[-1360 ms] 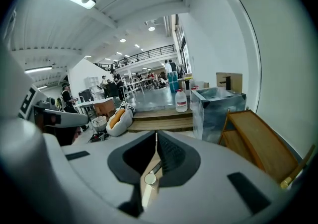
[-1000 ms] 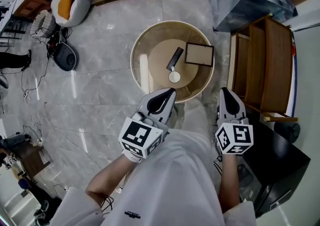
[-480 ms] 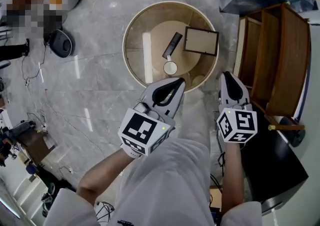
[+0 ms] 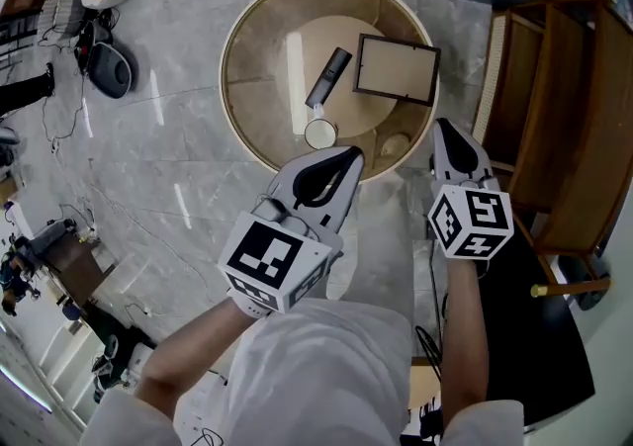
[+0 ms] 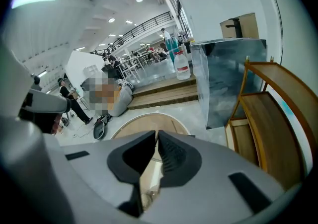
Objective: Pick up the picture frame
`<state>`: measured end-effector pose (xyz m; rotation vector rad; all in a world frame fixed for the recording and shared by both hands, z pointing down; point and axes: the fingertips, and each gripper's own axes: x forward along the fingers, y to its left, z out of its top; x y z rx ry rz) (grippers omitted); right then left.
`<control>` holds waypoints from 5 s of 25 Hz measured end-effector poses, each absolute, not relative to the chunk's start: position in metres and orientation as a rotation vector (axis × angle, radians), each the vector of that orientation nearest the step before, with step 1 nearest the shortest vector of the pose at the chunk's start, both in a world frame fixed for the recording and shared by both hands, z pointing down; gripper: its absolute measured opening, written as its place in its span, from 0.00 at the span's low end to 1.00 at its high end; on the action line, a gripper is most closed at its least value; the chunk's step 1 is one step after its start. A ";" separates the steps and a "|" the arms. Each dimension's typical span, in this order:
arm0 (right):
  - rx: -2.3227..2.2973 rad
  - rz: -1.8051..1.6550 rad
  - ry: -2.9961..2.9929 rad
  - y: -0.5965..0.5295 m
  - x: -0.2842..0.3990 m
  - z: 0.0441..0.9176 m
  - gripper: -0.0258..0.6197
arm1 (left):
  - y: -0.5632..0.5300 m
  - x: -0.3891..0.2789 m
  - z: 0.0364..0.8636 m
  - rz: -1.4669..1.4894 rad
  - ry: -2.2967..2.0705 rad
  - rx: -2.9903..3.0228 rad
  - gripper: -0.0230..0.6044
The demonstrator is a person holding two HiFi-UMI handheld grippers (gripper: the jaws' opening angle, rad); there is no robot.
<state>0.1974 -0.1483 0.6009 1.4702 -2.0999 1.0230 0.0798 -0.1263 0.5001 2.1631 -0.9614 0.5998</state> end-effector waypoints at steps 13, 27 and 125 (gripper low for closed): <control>1.339 1.007 -2.019 -0.169 0.216 0.739 0.14 | -0.151 0.101 0.628 0.653 -0.980 2.074 0.04; 1.320 1.066 -1.861 -0.174 0.235 0.859 0.14 | -0.156 0.116 0.722 0.658 -0.998 2.015 0.04; 2.053 0.528 -2.261 -0.054 0.106 0.234 0.09 | -0.079 -0.085 0.242 0.026 -1.019 2.391 0.20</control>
